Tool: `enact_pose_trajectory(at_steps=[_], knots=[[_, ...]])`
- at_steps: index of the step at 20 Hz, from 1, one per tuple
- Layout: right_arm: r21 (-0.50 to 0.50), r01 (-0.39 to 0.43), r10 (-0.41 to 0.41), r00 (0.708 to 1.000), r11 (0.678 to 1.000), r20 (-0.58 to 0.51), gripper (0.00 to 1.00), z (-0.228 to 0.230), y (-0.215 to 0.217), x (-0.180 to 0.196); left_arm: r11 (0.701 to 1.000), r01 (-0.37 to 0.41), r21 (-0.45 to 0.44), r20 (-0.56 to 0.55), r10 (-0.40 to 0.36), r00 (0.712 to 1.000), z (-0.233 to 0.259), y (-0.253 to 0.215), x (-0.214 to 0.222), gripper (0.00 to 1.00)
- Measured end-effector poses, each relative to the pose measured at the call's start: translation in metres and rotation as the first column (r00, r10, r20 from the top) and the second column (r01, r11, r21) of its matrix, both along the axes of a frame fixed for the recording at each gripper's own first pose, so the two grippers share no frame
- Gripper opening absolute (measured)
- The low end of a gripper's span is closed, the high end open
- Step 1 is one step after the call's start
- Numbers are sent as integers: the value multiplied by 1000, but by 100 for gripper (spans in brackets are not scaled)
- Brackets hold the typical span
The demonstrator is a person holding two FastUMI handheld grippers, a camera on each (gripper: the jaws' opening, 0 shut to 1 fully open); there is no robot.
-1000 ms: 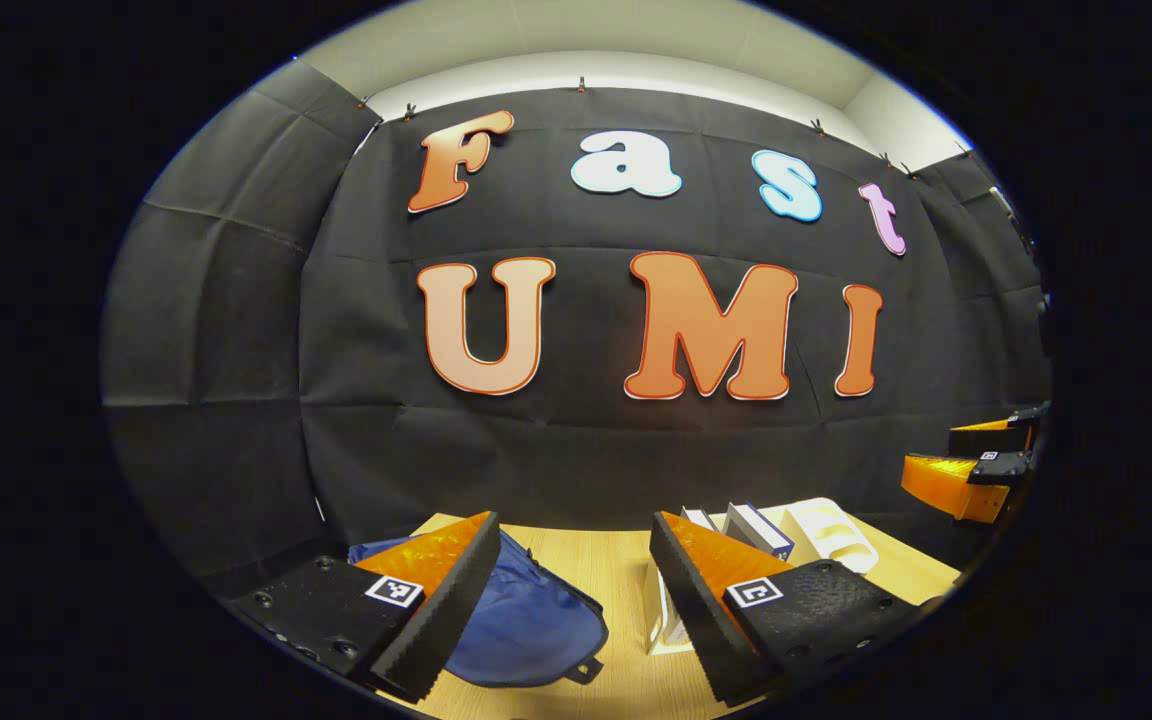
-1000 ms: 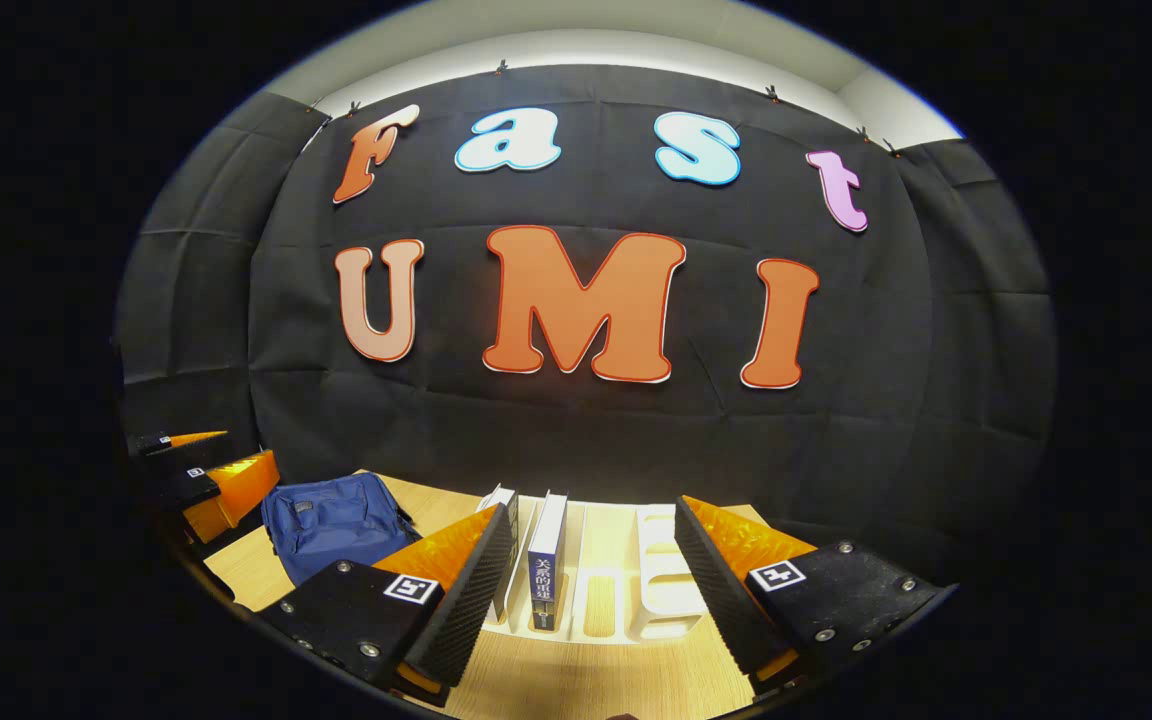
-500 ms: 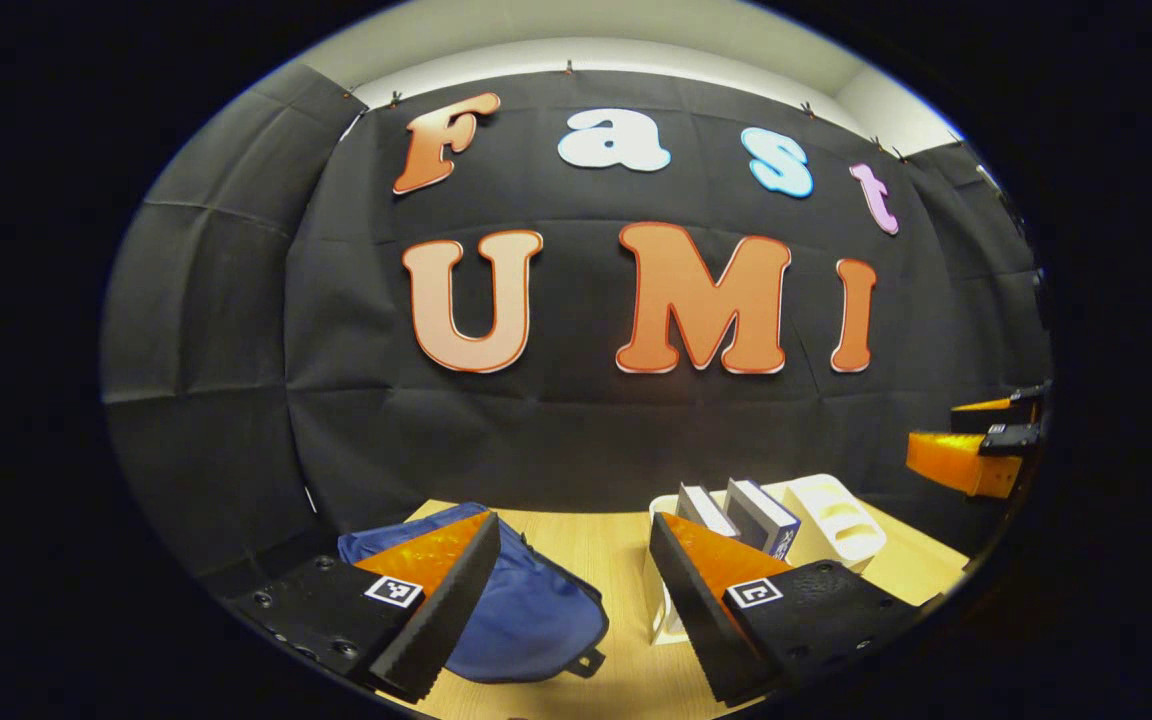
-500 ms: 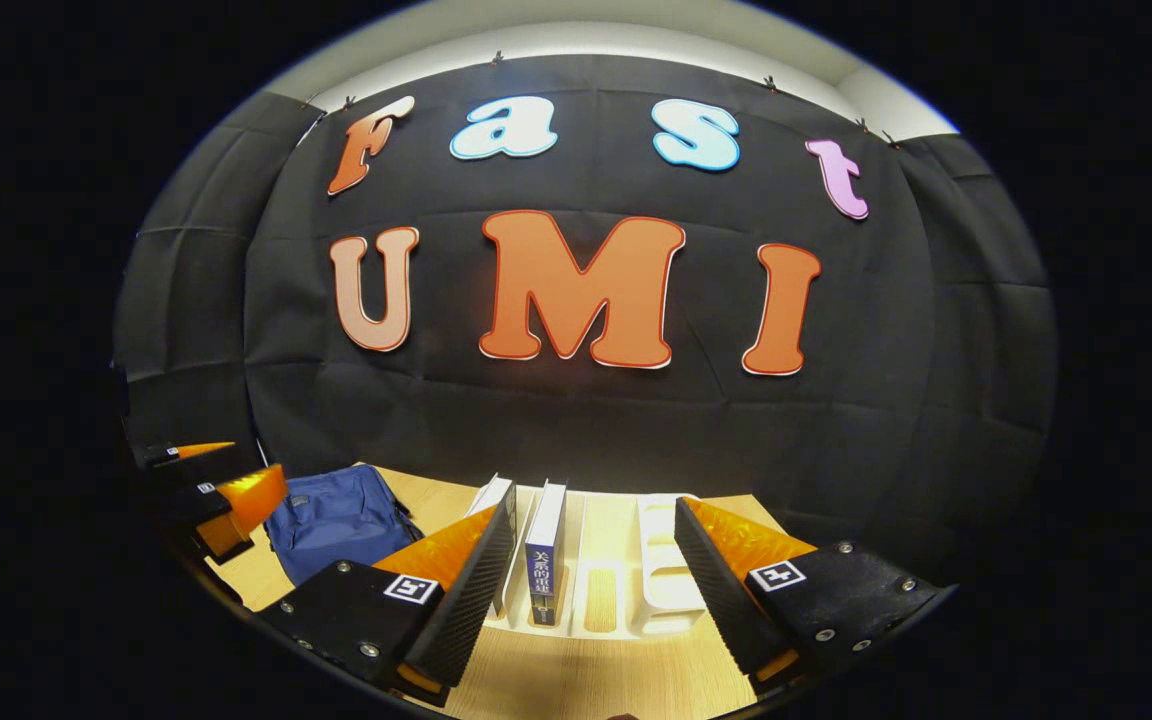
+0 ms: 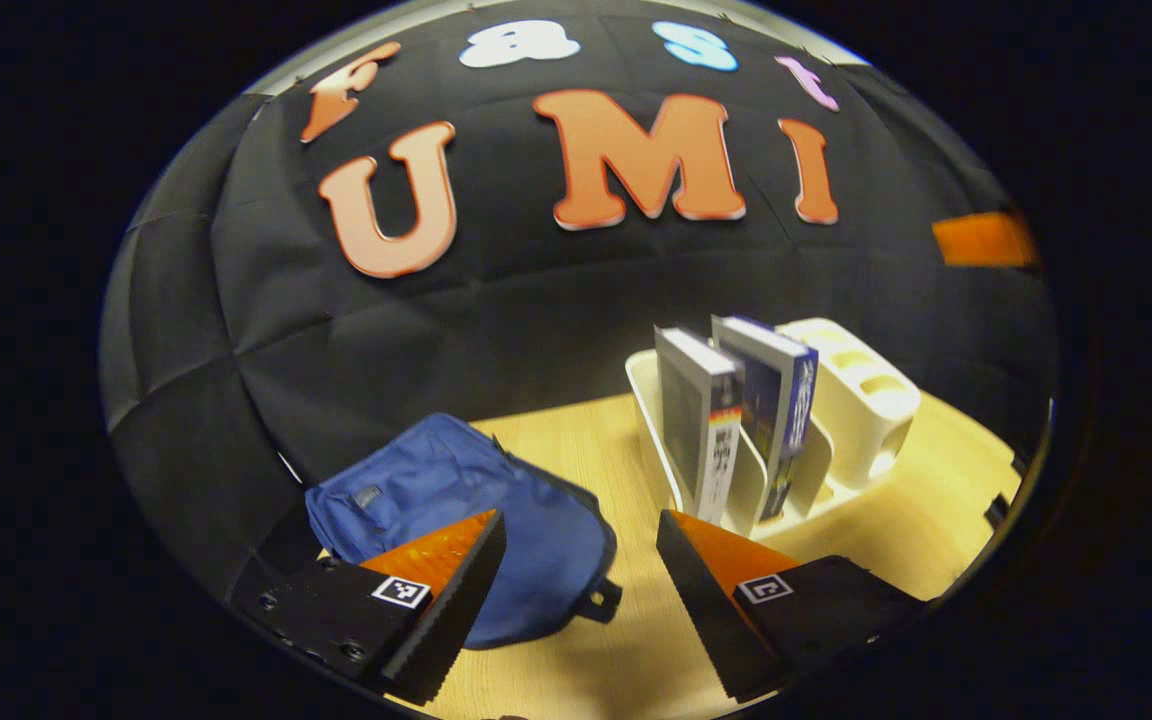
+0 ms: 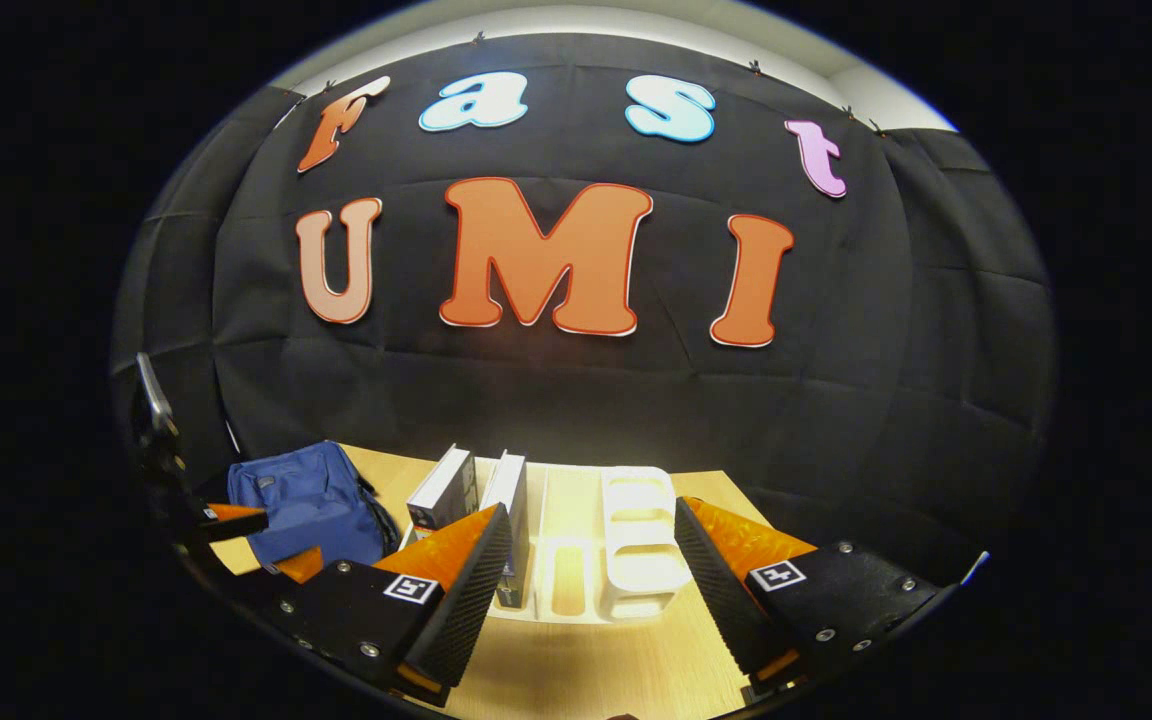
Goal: Open the schoolbag, grab two books from the bookshelf and put them into the schoolbag.
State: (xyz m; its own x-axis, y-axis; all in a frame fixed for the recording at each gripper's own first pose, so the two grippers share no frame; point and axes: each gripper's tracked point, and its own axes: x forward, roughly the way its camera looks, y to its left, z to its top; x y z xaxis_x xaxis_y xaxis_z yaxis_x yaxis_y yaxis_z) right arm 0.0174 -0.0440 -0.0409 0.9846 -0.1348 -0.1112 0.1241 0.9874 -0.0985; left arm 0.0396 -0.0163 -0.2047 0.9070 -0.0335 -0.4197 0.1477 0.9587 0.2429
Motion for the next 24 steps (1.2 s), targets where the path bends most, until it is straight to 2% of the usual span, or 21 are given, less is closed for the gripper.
enact_pose_trajectory(at_steps=[4,9,12,15,17,20,24], knots=[[-5,40,-40,999,999,-28,97,-7,-16,2,992,12,129,-188,13,982,-74,11,-5,98],[-23,72,-74,995,997,-70,97,-17,-28,3,948,59,312,-291,36,956,-115,40,9,98],[-40,58,-62,994,998,-95,97,-24,-23,4,915,74,398,-291,49,955,-126,50,18,98],[-51,31,-36,994,998,-106,97,-25,-13,6,889,77,452,-271,54,961,-120,60,24,98],[-45,12,-18,993,999,-116,97,-28,-6,6,886,67,460,-265,64,962,-120,68,26,97],[-35,-1,-3,993,999,-122,97,-30,0,7,894,84,441,-332,75,940,-136,75,18,98],[-29,4,-8,992,1000,-123,97,-28,-3,5,875,104,473,-324,63,944,-135,77,22,98]])
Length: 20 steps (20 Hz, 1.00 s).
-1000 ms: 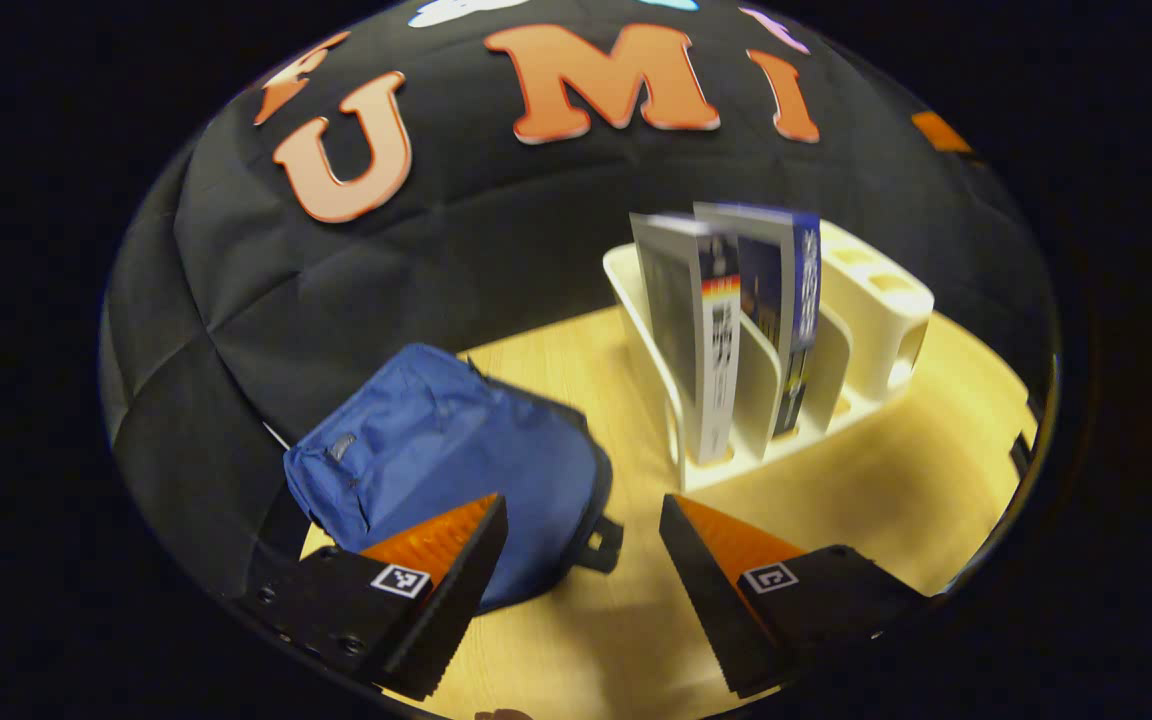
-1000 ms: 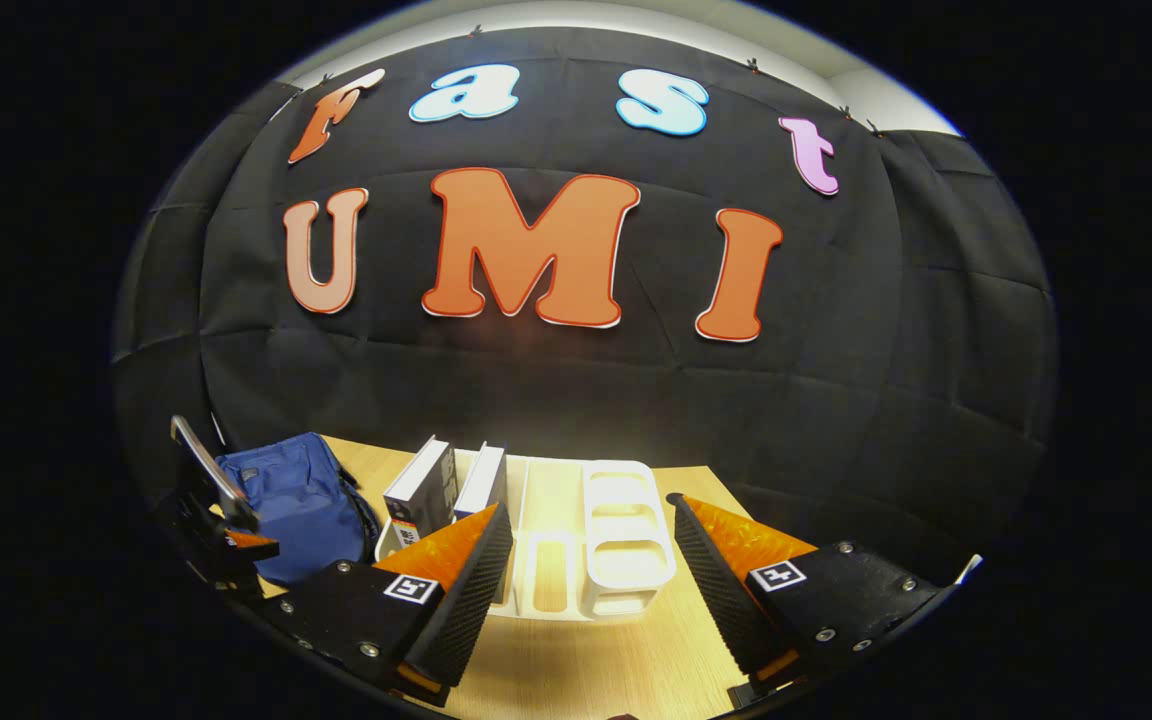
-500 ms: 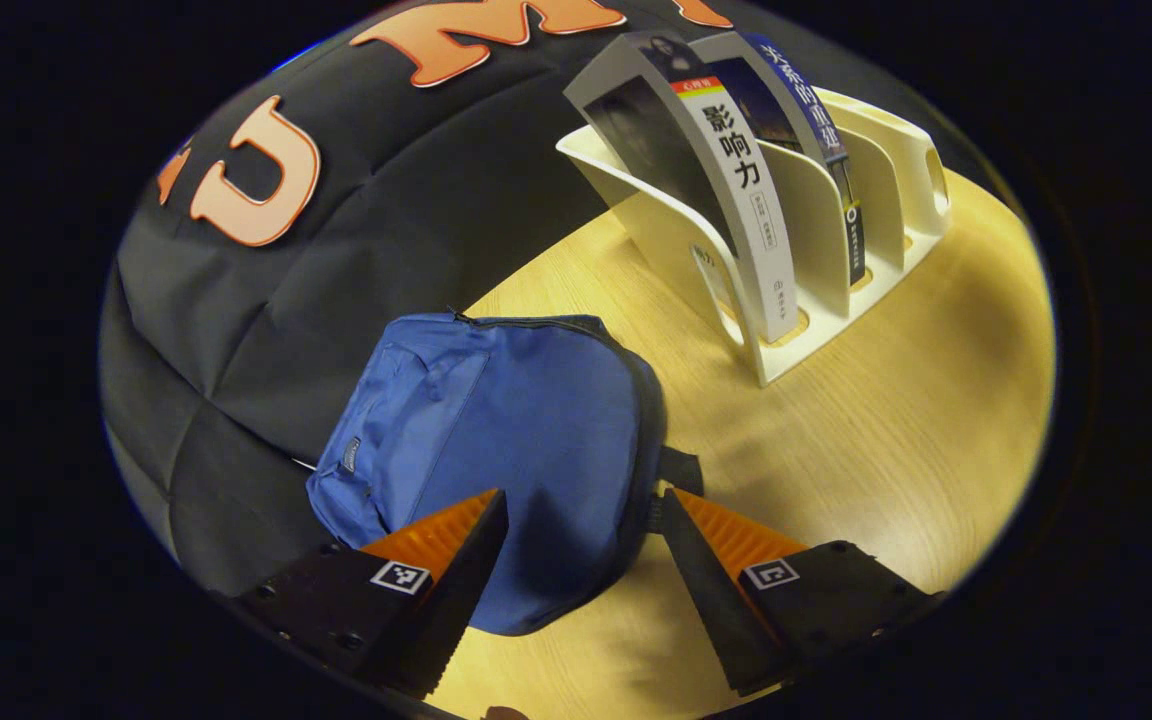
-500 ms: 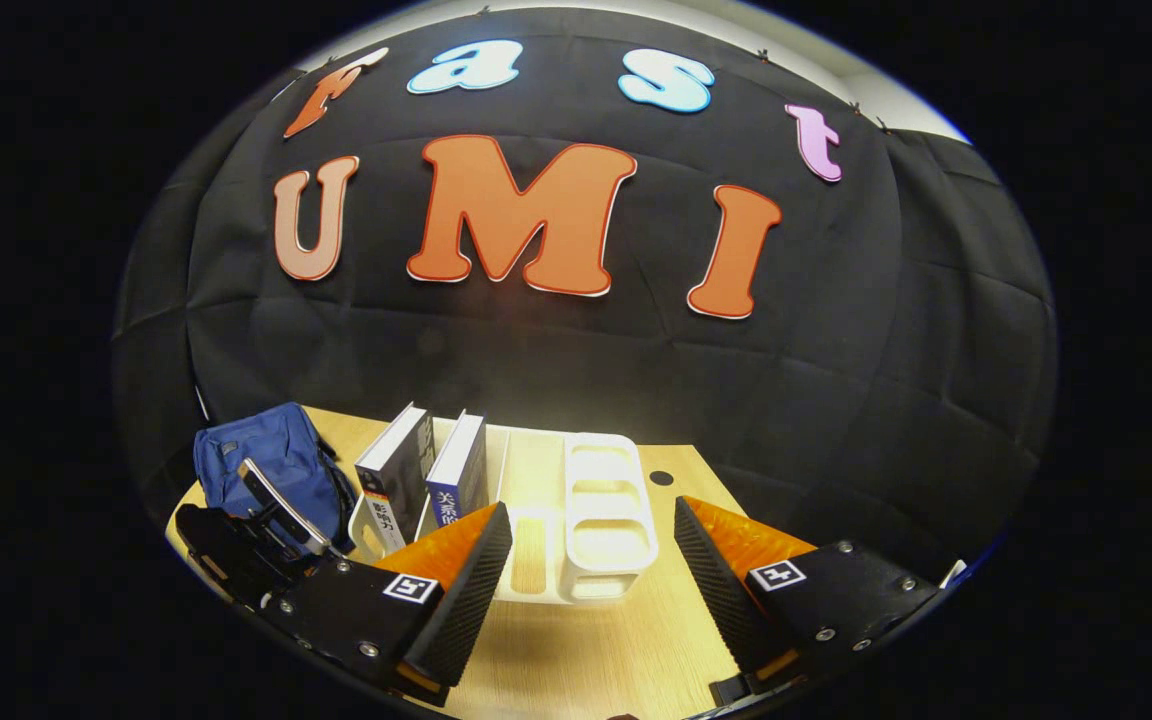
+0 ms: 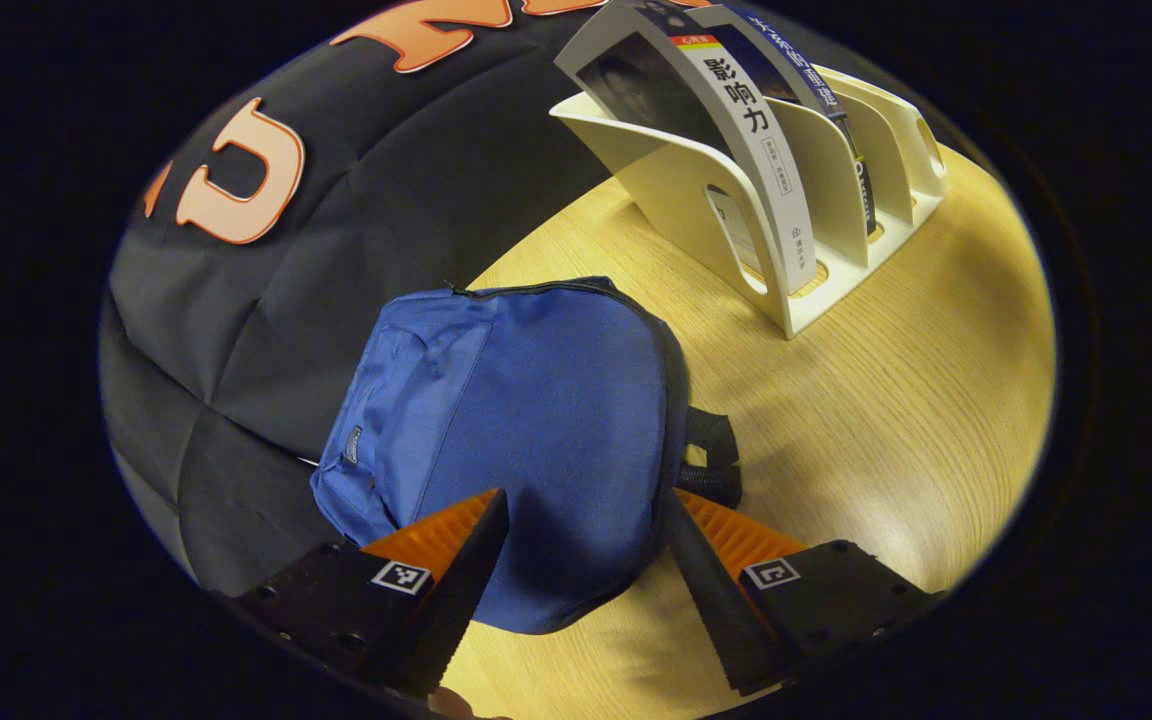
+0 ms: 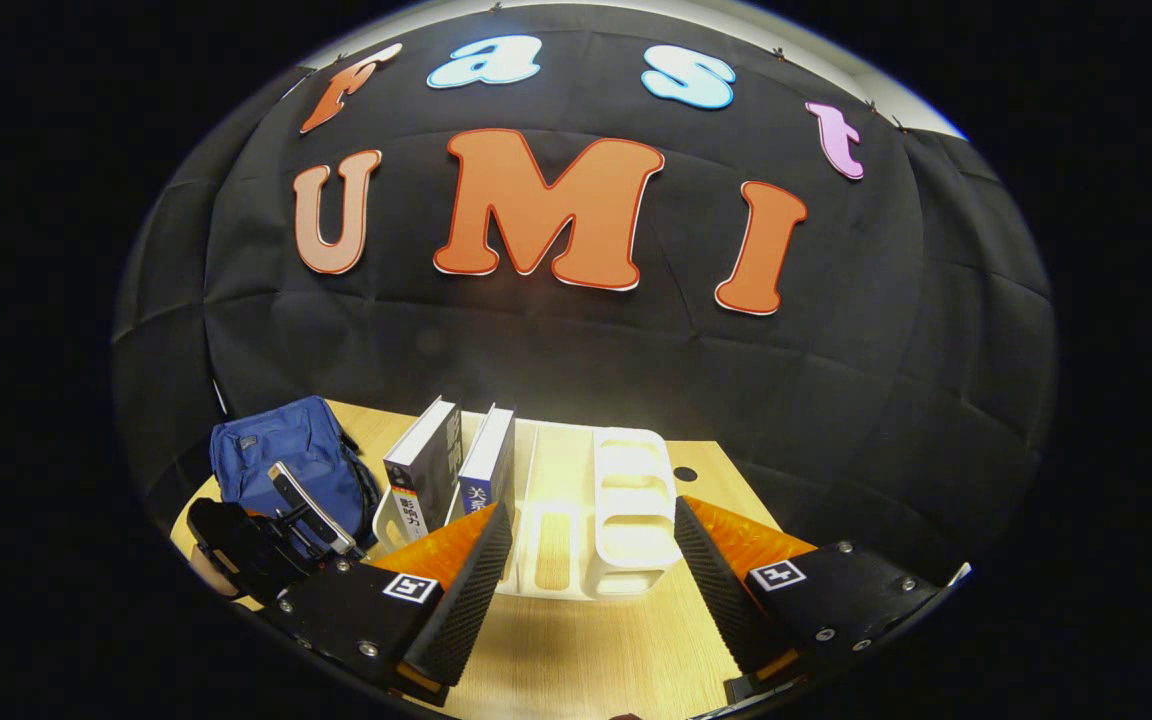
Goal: Open the schoolbag, grab two books from the bookshelf and put them into the schoolbag.
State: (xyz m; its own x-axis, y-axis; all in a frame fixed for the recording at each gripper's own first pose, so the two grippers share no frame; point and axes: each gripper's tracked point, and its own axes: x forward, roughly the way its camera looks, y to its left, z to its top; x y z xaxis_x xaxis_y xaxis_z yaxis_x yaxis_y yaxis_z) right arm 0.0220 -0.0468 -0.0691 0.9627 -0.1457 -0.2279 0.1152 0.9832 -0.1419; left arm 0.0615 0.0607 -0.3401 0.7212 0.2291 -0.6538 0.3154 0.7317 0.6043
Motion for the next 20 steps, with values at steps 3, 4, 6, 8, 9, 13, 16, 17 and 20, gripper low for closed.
enact_pose_trajectory(at_steps=[3,4,6,8,9,13,16,17,20], knots=[[14,9,-9,1000,1000,1,97,0,-2,0,999,23,37,64,-26,998,28,5,7,97],[21,10,-10,1000,1000,-1,97,-1,-3,0,999,26,38,81,-29,996,37,7,7,97],[34,8,-8,1000,999,-4,97,-4,0,0,999,26,26,106,-28,994,50,10,12,97],[42,1,-1,1000,999,-8,97,-5,3,0,1000,14,-2,88,-14,996,44,12,15,97],[42,0,0,1000,999,-7,97,-3,3,0,1000,3,-14,50,-2,999,33,14,13,97],[22,23,-23,1000,999,6,97,4,-9,-6,998,-28,-58,-21,27,999,6,12,13,96],[34,48,-48,999,998,3,97,2,-20,-9,999,-9,-31,-5,8,1000,8,4,18,62],[45,53,-53,999,998,-1,97,1,-21,-8,1000,0,-18,-5,0,1000,11,1,18,48],[71,57,-56,998,996,-12,97,-3,-23,-8,1000,-2,10,-16,2,1000,6,6,21,31]])
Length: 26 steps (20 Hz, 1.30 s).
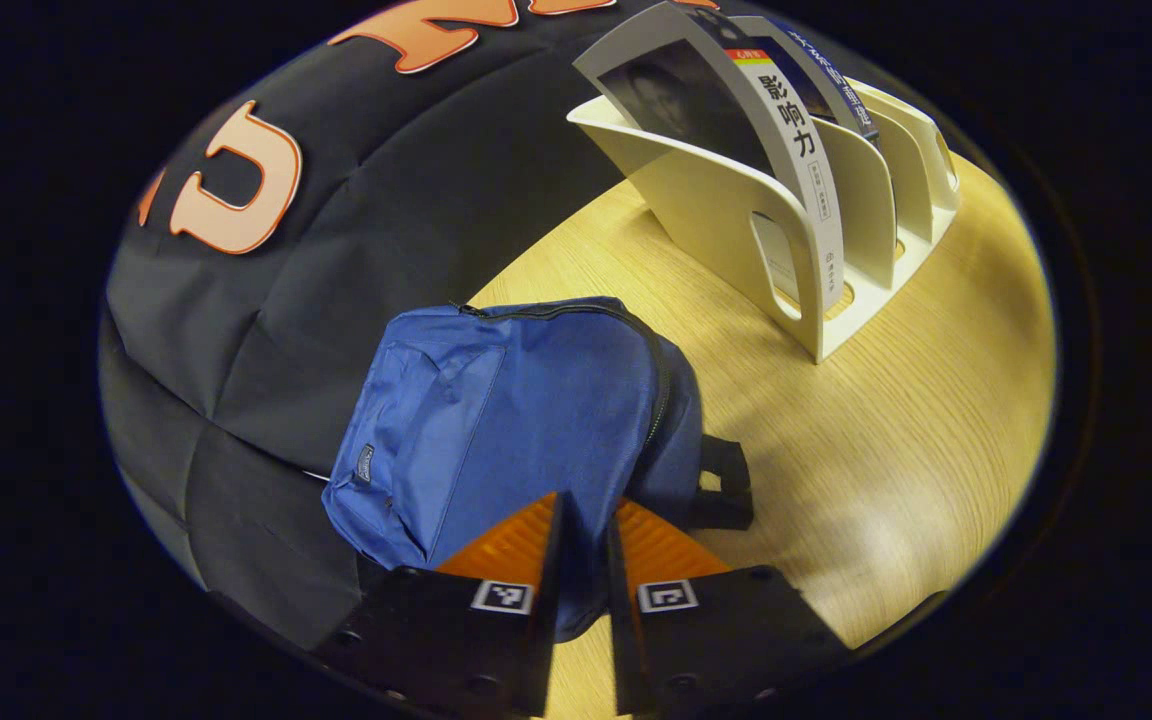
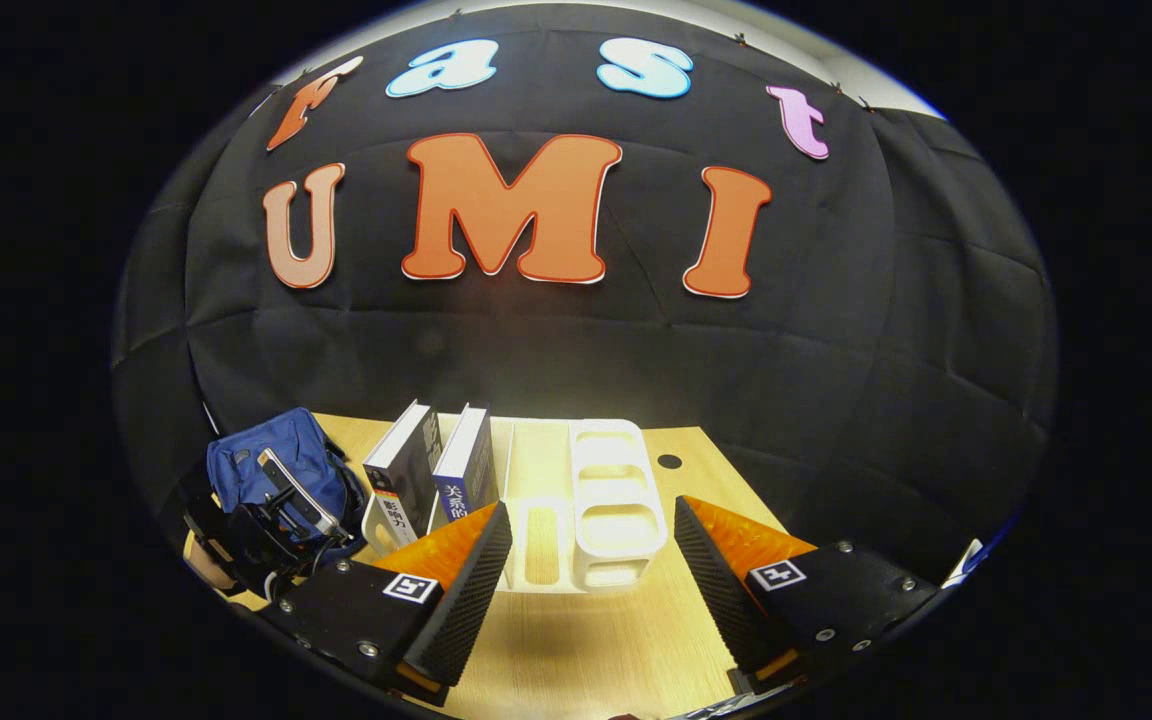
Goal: Open the schoolbag, grab two books from the bookshelf and put them into the schoolbag.
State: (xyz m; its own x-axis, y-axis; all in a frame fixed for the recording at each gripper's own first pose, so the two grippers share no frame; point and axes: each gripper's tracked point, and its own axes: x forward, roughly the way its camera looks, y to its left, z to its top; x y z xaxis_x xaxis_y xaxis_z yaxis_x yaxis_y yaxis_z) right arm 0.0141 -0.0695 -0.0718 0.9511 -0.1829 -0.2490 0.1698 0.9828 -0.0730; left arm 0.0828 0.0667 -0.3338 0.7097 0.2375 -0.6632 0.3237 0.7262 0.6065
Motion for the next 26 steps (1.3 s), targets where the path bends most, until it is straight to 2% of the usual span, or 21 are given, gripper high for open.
enact_pose_trajectory(at_steps=[1,2,6,11,14,18,21,26], knots=[[-1,-1,1,1000,1000,1,97,1,0,1,1000,6,7,1,-6,1000,0,0,2,24],[-7,-2,3,1000,1000,5,97,2,0,1,1000,14,1,1,-14,1000,1,0,2,9],[-30,-28,29,999,999,16,97,4,3,3,998,44,-45,-24,-45,999,19,-3,-4,1],[7,-73,72,997,997,26,97,7,0,8,989,44,-141,-68,-54,996,64,-18,-11,1],[69,-115,113,993,991,34,98,18,-4,12,981,38,-190,-110,-59,992,98,-24,-23,1],[159,-205,202,979,966,39,97,36,3,19,985,58,-163,-116,-77,990,148,-20,-27,1],[174,-290,295,955,941,-5,97,36,14,21,988,50,-147,-102,-65,993,181,-12,-19,0],[297,-378,416,906,877,-76,97,39,52,24,995,57,-86,-92,-65,994,208,23,13,0]])
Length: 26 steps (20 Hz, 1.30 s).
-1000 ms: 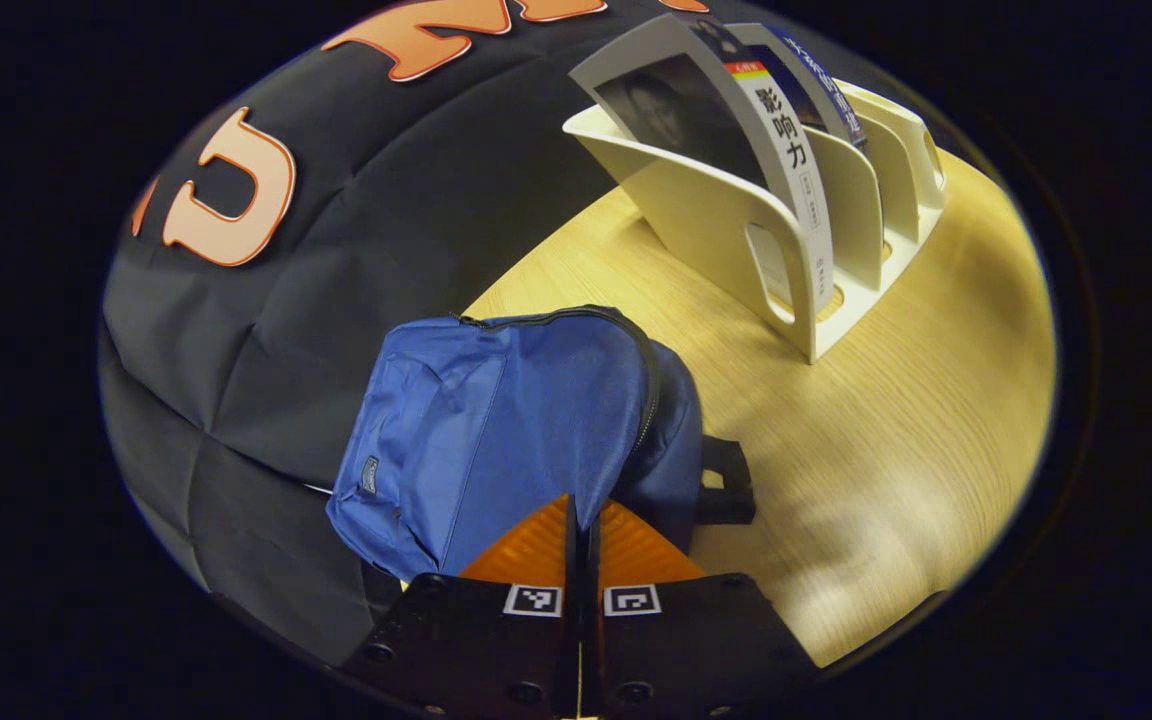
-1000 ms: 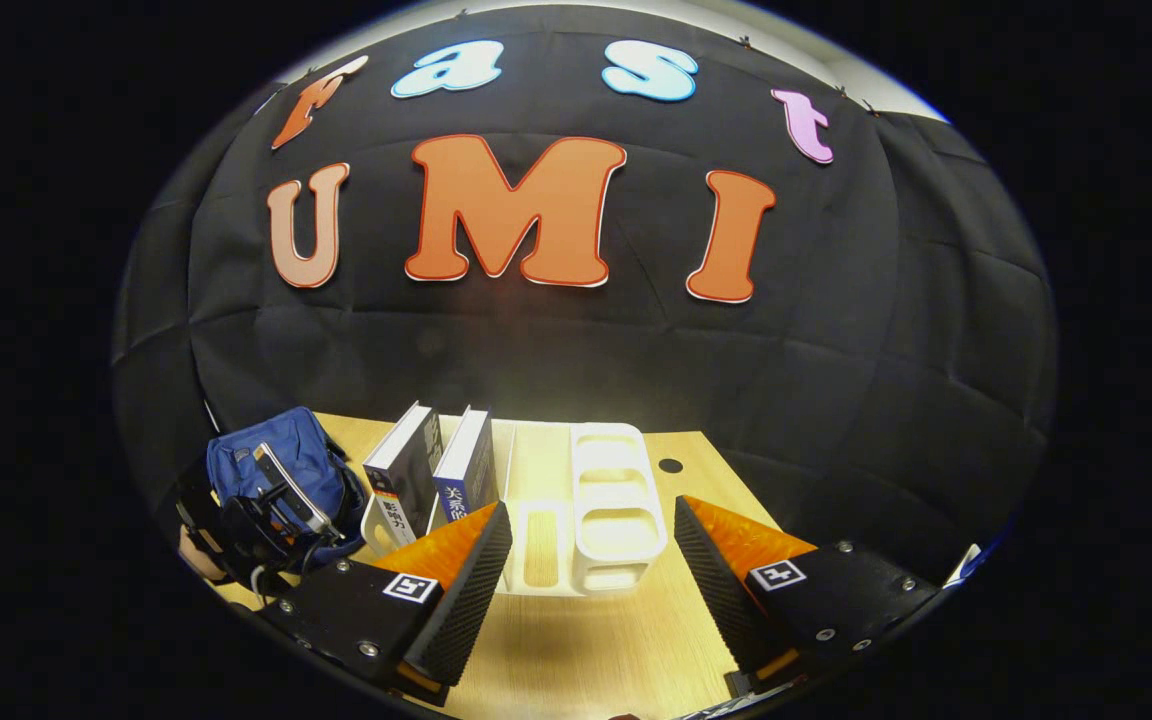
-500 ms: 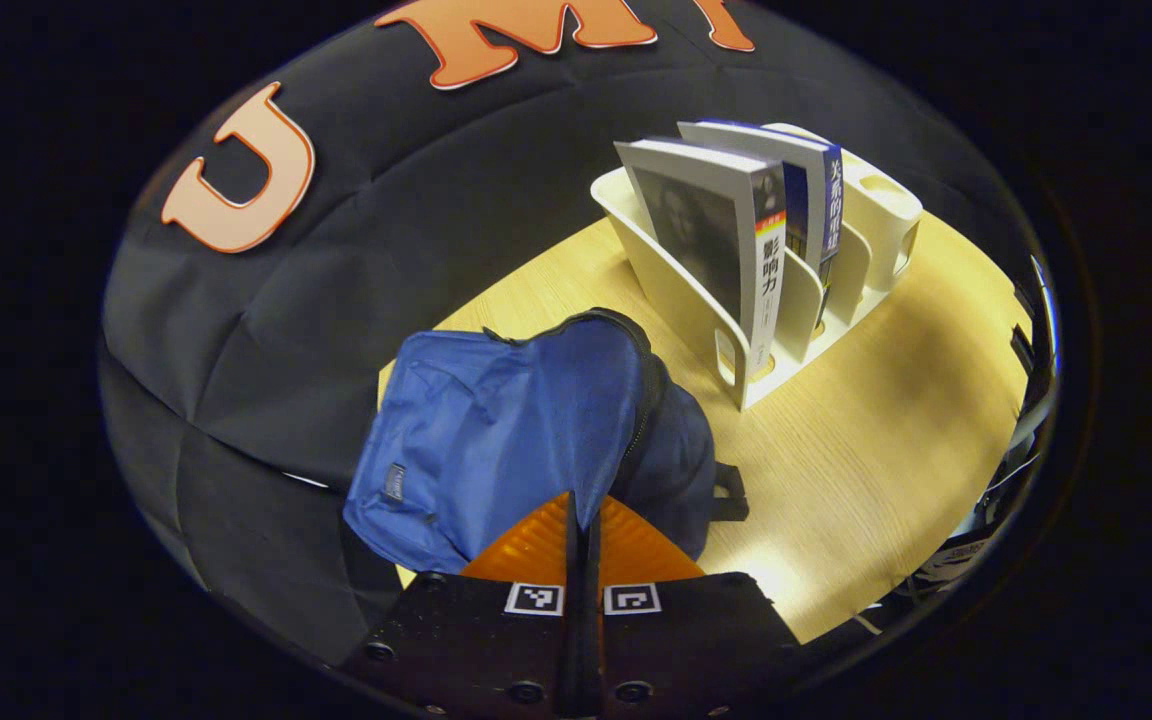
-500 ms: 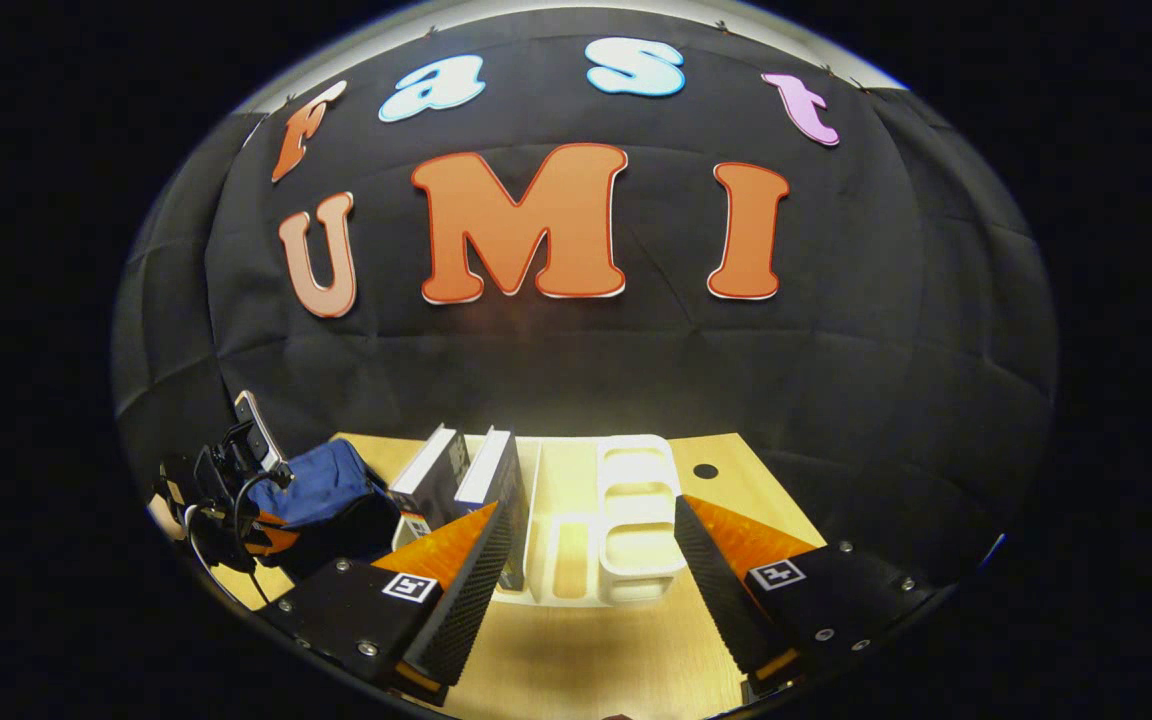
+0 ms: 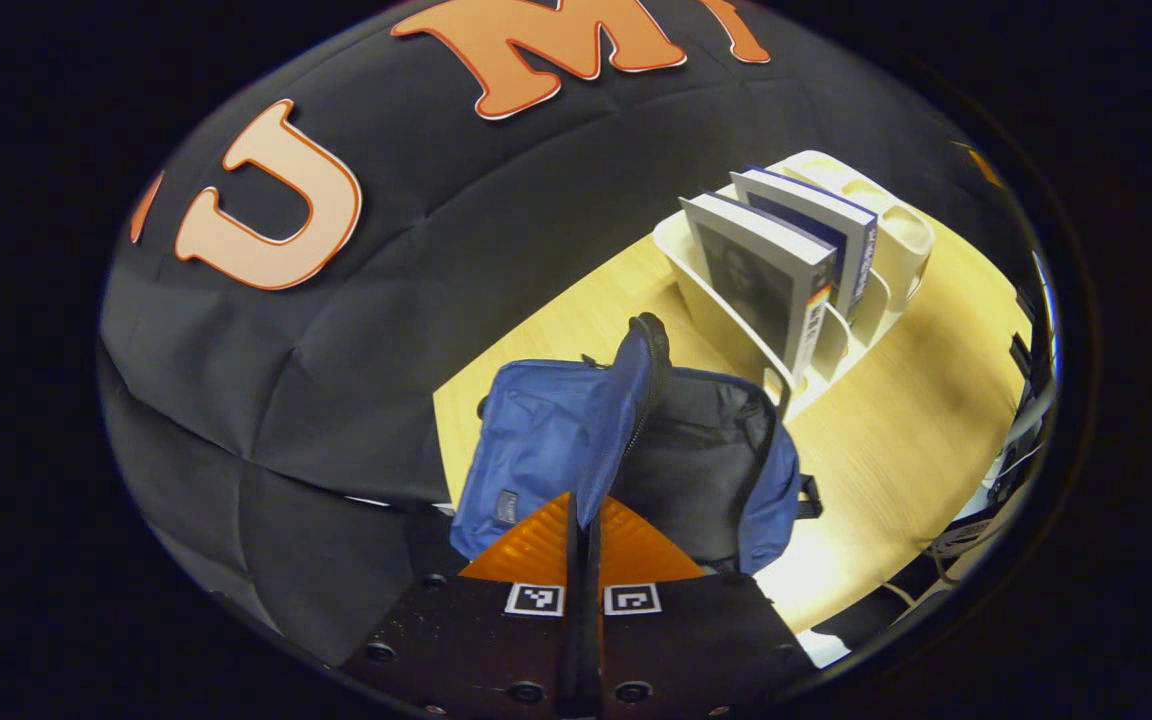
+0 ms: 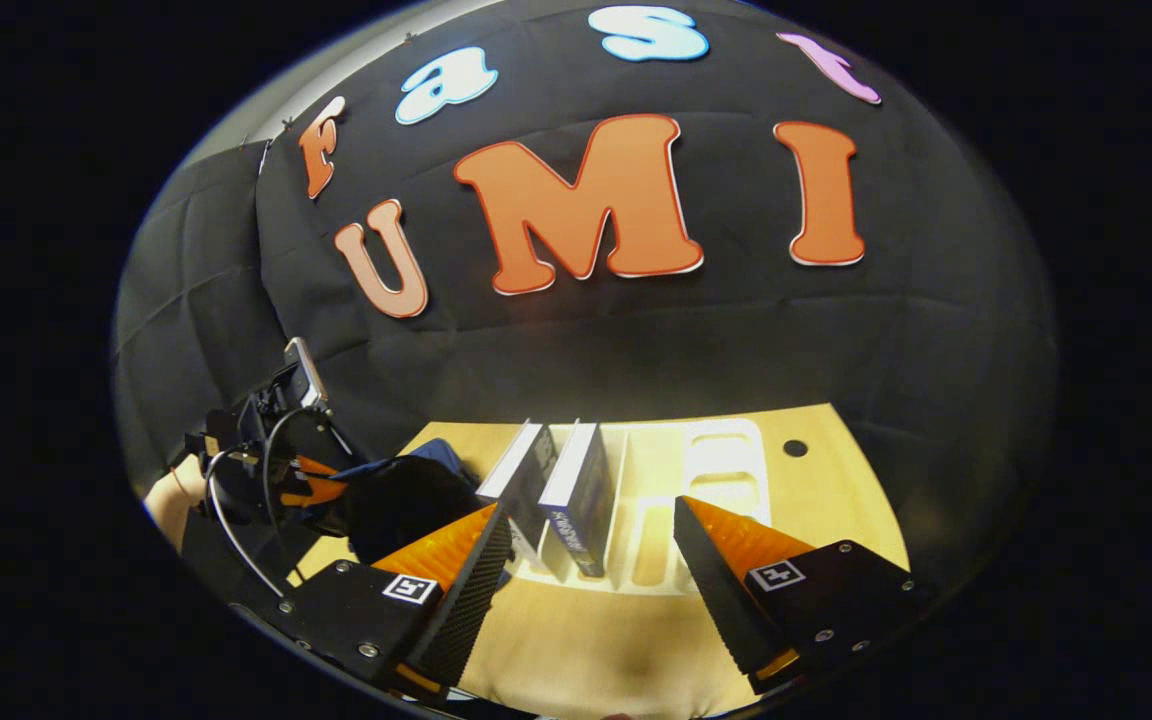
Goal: Open the schoolbag, grab two books from the bookshelf and put them into the schoolbag.
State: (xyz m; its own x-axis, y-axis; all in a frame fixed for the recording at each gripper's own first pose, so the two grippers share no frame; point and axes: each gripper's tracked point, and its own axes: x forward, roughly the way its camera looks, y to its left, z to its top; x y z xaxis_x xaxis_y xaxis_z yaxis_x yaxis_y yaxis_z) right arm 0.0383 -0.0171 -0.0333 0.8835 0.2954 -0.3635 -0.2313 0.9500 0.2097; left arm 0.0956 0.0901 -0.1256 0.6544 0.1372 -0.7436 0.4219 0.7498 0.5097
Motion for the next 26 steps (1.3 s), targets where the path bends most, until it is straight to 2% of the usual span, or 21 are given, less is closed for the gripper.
enact_pose_trajectory(at_steps=[4,8,12,15,17,20,26], knots=[[54,-10,13,999,998,-48,97,9,33,13,1000,20,15,25,-21,999,15,40,33,0],[73,47,-36,988,996,-153,97,16,60,44,997,79,-8,20,-79,997,10,62,58,0],[116,128,-98,967,985,-236,97,27,85,83,989,127,-82,35,-124,992,7,72,74,1],[149,135,-84,949,980,-302,97,33,111,104,978,154,-138,29,-152,988,3,75,78,1],[132,118,-68,940,984,-333,97,29,127,116,973,166,-159,20,-165,986,0,78,78,0],[100,76,-27,909,992,-417,97,7,154,125,963,193,-190,13,-194,981,-2,80,76,1],[-35,56,-66,830,998,-553,97,-47,158,147,951,206,-231,8,-210,978,-5,87,75,1]])
